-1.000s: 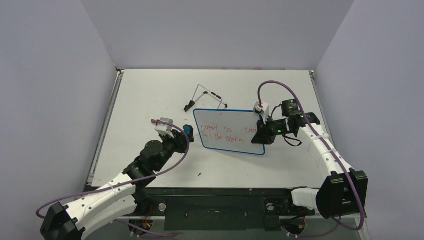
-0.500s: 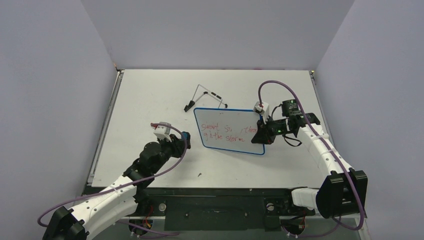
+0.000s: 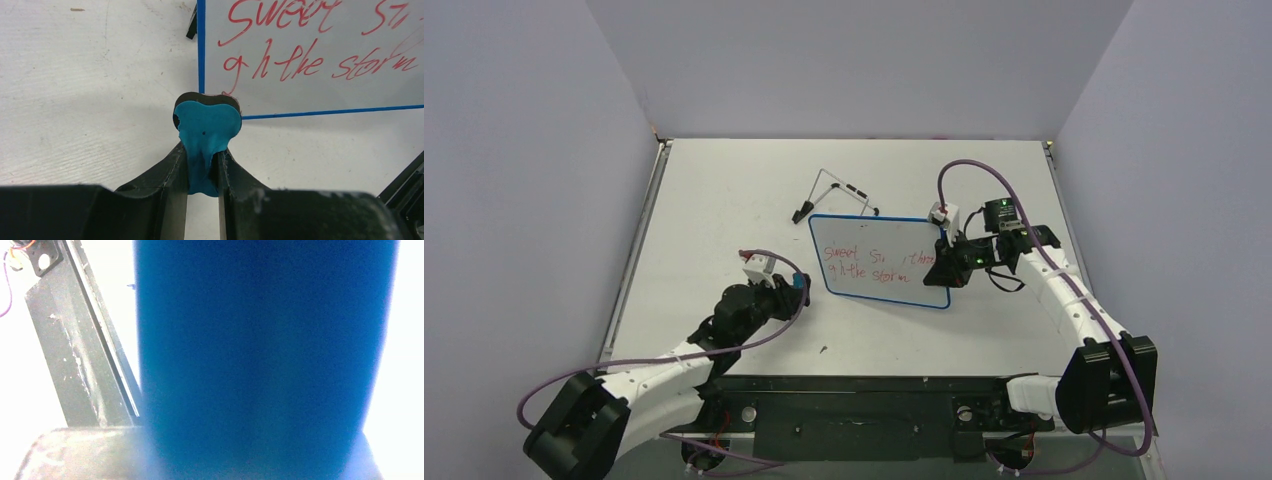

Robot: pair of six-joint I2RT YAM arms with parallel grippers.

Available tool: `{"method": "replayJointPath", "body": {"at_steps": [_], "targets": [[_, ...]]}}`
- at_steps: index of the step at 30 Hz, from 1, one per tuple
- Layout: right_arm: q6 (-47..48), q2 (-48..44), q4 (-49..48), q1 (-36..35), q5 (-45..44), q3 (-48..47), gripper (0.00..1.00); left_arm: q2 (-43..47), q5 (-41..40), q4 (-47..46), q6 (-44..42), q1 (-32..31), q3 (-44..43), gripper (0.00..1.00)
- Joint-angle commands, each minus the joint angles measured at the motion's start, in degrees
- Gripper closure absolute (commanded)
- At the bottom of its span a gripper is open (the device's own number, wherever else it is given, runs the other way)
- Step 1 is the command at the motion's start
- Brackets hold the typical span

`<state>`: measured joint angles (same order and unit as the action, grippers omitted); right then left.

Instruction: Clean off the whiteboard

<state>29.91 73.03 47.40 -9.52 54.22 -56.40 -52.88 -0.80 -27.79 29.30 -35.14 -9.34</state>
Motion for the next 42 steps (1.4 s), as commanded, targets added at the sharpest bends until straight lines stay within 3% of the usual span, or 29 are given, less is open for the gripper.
{"method": "replayJointPath", "body": {"at_steps": [1,11,16,24,28,33,42], "targets": [[-2.50,1.28,-2.23,-0.95,-1.84,0.86,1.00,-5.74,-0.64,-10.23,-3.11,0.28,-1.39,1.00],[-3.49,3.00,-2.82,-2.98,-1.46,0.97,1.00,-18.28,-1.76,-25.44,-8.64,-0.17,-4.17,1.00],[-4.61,5.31,-3.66,-5.15,0.12,0.90,1.00,-19.85,-3.14,-26.75,-8.02,-0.32,-1.65,1.00],[-3.84,8.50,-2.39,-7.35,0.05,-0.72,1.00,-14.63,-6.31,-23.33,-6.19,0.26,3.89,1.00],[-4.06,8.97,-2.32,-7.35,-0.19,-0.85,1.00,-13.69,-0.86,-23.33,-7.71,2.94,3.38,1.00],[-4.81,9.51,-2.92,-7.38,-0.18,-0.79,1.00,-18.57,5.31,-24.92,-7.14,7.23,0.55,1.00],[-6.05,9.76,-4.20,-7.29,-0.91,-0.72,1.00,-27.15,7.59,-31.40,-4.19,9.84,-2.37,1.00]]}}
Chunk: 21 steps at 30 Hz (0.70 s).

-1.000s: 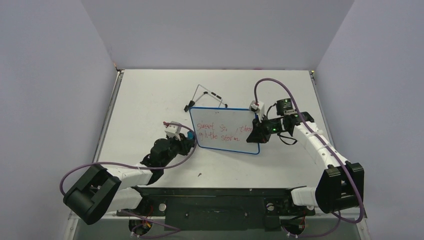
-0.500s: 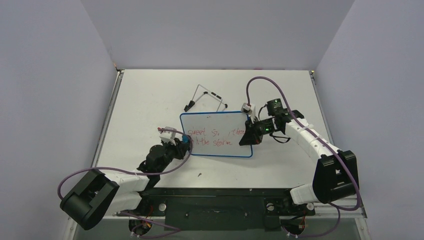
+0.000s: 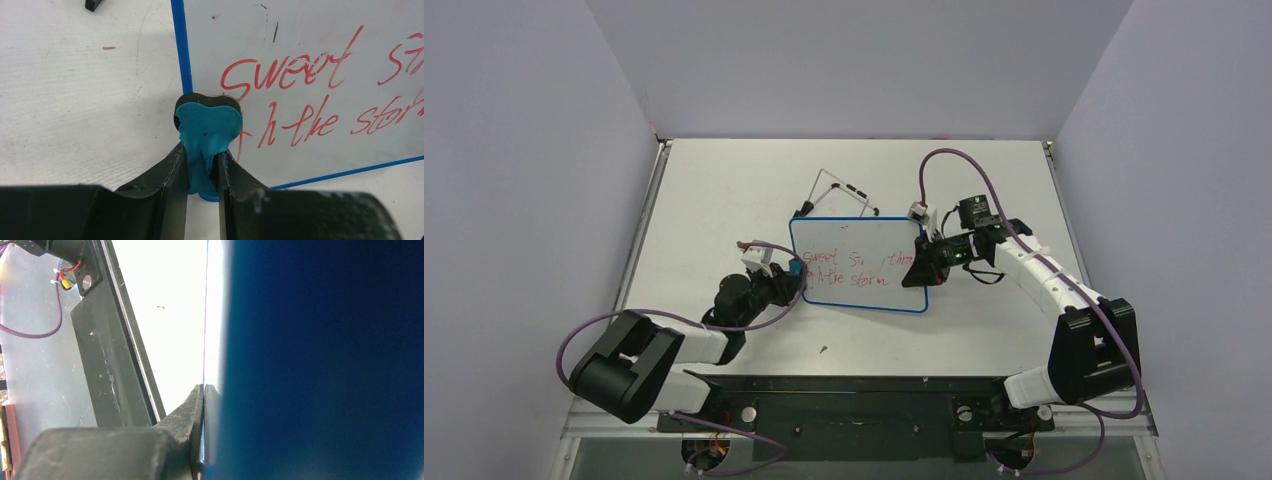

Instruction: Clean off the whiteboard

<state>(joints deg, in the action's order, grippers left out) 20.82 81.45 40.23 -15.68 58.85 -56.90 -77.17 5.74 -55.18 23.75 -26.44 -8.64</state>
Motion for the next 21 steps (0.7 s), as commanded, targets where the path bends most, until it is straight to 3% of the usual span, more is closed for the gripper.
{"method": "replayJointPath", "body": {"at_steps": [1,8,12,21], "targets": [[2.94,1.43,2.83,-1.16,-5.53,-0.22,1.00,-3.28,0.97,-4.08,1.29,1.48,-3.73,1.00],[2.74,1.23,2.79,-1.18,-5.42,-0.22,1.00,-8.76,0.30,-4.16,-0.12,2.52,-7.73,1.00],[2.74,0.96,2.77,-1.13,-5.28,-0.21,1.00,-8.40,-4.09,-5.58,0.17,1.25,-8.18,1.00],[2.70,1.00,2.78,-1.25,-5.08,-0.21,1.00,-1.45,-23.06,19.51,-5.13,-9.24,-19.78,1.00]]}}
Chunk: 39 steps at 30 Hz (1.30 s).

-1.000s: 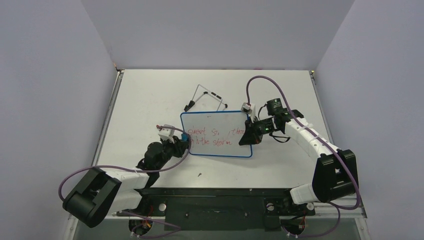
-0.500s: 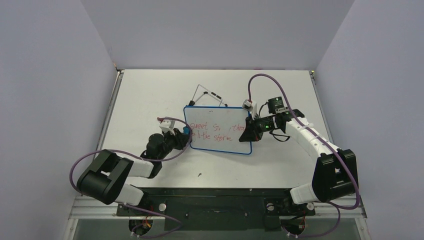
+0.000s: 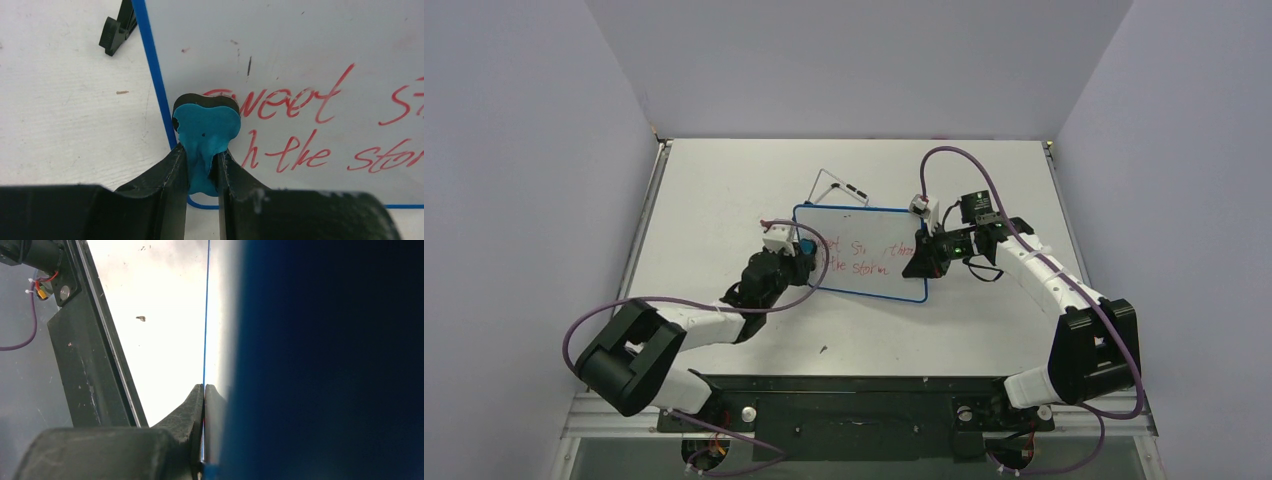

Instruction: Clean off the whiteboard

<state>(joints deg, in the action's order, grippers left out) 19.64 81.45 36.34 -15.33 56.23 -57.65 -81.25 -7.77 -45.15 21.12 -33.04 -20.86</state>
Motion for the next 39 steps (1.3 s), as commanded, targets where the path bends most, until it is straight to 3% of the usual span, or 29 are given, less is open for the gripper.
{"method": "replayJointPath", "body": {"at_steps": [1,6,20,33,39], "targets": [[3.88,0.99,6.65,-1.57,-2.49,0.53,1.00,2.75,-10.69,11.09,-2.54,-2.69,-9.45,1.00],[3.92,0.91,6.68,-1.54,-2.57,0.53,1.00,1.60,-9.80,17.01,-3.14,-2.38,-12.29,1.00],[4.00,0.82,6.66,-1.70,-2.62,0.55,1.00,2.44,-10.35,11.77,1.78,-2.82,-1.28,1.00],[4.09,0.73,6.77,-1.68,-2.81,0.52,1.00,5.45,-8.97,17.91,-3.15,-5.04,-13.60,1.00],[4.09,0.81,6.71,-1.68,-2.83,0.62,1.00,6.46,-8.66,18.77,-3.90,-5.07,-14.37,1.00]]}}
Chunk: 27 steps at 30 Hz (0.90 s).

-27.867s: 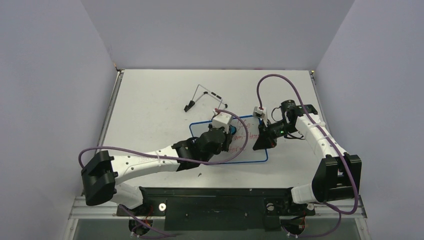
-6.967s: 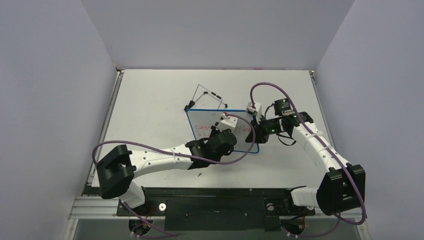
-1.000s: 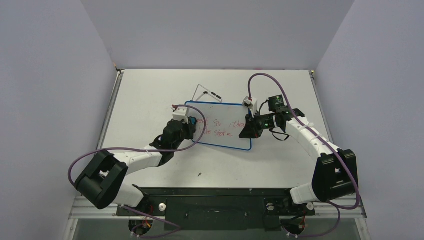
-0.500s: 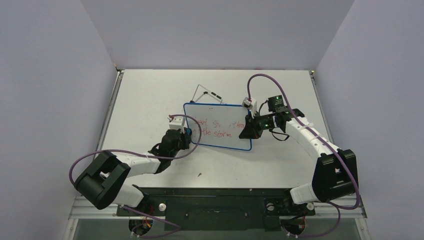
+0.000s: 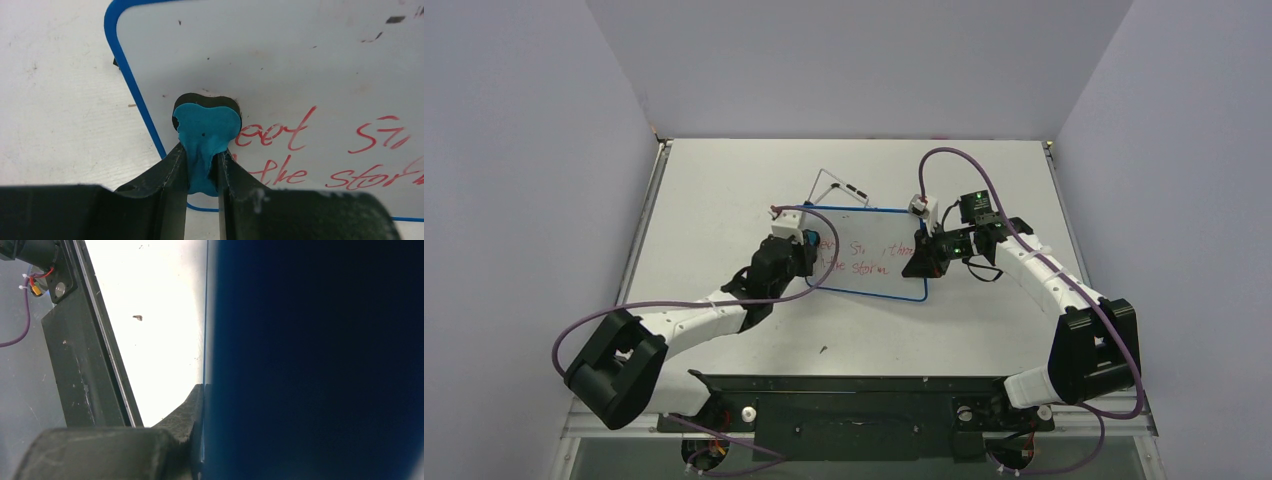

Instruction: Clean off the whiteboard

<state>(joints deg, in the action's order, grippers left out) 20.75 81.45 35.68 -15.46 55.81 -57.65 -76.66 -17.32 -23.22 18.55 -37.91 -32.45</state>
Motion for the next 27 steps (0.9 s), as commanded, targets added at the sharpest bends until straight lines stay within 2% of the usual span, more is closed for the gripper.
{"method": "replayJointPath", "body": {"at_steps": [1,6,12,19,27], "targets": [[2.98,0.81,7.40,-1.58,-2.47,0.57,1.00,1.83,1.02,-3.59,-1.41,0.15,-2.53,1.00],[3.06,0.84,7.41,-1.58,-2.52,0.69,1.00,0.86,5.30,-9.58,2.00,3.38,3.68,1.00],[3.07,0.96,7.45,-1.65,-2.43,0.64,1.00,0.68,7.69,-13.90,3.25,3.92,9.52,1.00],[3.07,0.66,7.46,-1.63,-2.39,0.61,1.00,3.54,6.53,-8.46,0.70,3.17,3.60,1.00],[3.07,0.44,7.47,-1.59,-2.33,0.65,1.00,1.70,3.55,-2.94,0.01,0.98,-3.46,1.00]]}}
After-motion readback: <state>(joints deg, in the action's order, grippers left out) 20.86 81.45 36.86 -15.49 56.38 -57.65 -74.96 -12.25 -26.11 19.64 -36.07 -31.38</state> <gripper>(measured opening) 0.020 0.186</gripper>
